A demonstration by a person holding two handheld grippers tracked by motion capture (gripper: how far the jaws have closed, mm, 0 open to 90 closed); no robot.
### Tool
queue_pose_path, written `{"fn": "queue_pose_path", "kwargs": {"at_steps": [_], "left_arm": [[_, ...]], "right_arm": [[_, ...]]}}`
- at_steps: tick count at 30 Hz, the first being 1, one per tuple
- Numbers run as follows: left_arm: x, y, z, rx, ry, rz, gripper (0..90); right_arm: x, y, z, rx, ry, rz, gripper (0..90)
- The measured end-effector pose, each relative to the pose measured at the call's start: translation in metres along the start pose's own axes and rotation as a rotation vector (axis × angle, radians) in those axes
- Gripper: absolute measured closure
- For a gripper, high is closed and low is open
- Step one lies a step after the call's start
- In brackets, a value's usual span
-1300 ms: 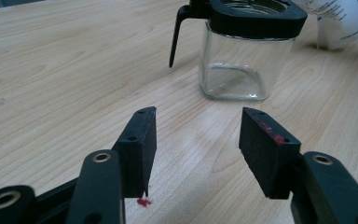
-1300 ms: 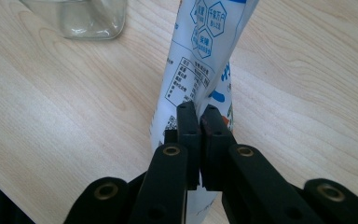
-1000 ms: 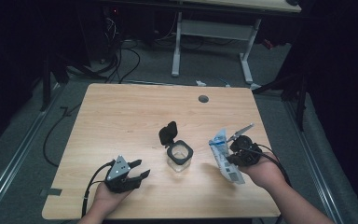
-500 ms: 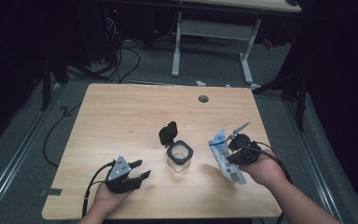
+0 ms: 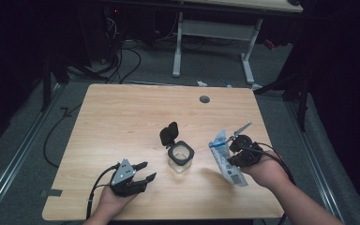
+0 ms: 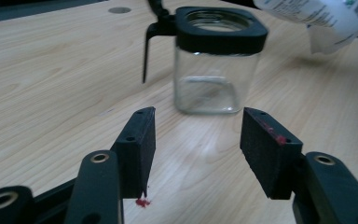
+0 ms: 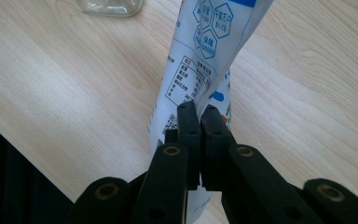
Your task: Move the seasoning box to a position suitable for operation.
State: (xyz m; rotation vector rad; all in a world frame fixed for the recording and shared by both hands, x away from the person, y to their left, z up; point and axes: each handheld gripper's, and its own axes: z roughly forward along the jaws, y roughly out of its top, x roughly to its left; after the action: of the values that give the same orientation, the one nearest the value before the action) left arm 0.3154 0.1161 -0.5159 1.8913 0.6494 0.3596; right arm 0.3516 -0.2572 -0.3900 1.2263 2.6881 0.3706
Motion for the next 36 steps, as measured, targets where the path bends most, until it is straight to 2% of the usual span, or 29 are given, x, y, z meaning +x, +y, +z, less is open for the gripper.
{"fn": "queue_pose_path", "kwargs": {"at_steps": [5, 12, 18, 27, 30, 33, 36], "left_arm": [[-0.018, 0.008, 0.011, -0.004, -0.041, 0.009, 42.1], [-0.047, 0.015, 0.032, 0.025, -0.113, 0.042, 41.6], [-0.066, 0.024, 0.052, 0.007, -0.172, 0.039, 42.0], [-0.082, 0.036, 0.077, -0.017, -0.226, 0.052, 42.3], [-0.085, 0.035, 0.079, -0.019, -0.235, 0.052, 41.9], [-0.088, 0.033, 0.078, -0.004, -0.233, 0.071, 40.1], [-0.087, 0.032, 0.075, -0.01, -0.232, 0.067, 38.3]], "right_arm": [[0.004, 0.002, -0.005, -0.006, 0.005, -0.012, 88.9], [0.007, 0.003, -0.007, -0.019, 0.016, -0.021, 88.9], [0.007, 0.004, -0.007, -0.023, 0.02, -0.039, 89.0], [0.013, 0.009, -0.011, -0.02, 0.028, -0.043, 89.0], [0.016, 0.012, -0.012, -0.018, 0.025, -0.053, 89.0], [0.021, 0.016, -0.014, -0.021, 0.028, -0.057, 88.9], [0.026, 0.02, -0.015, -0.022, 0.032, -0.062, 89.0]]}}
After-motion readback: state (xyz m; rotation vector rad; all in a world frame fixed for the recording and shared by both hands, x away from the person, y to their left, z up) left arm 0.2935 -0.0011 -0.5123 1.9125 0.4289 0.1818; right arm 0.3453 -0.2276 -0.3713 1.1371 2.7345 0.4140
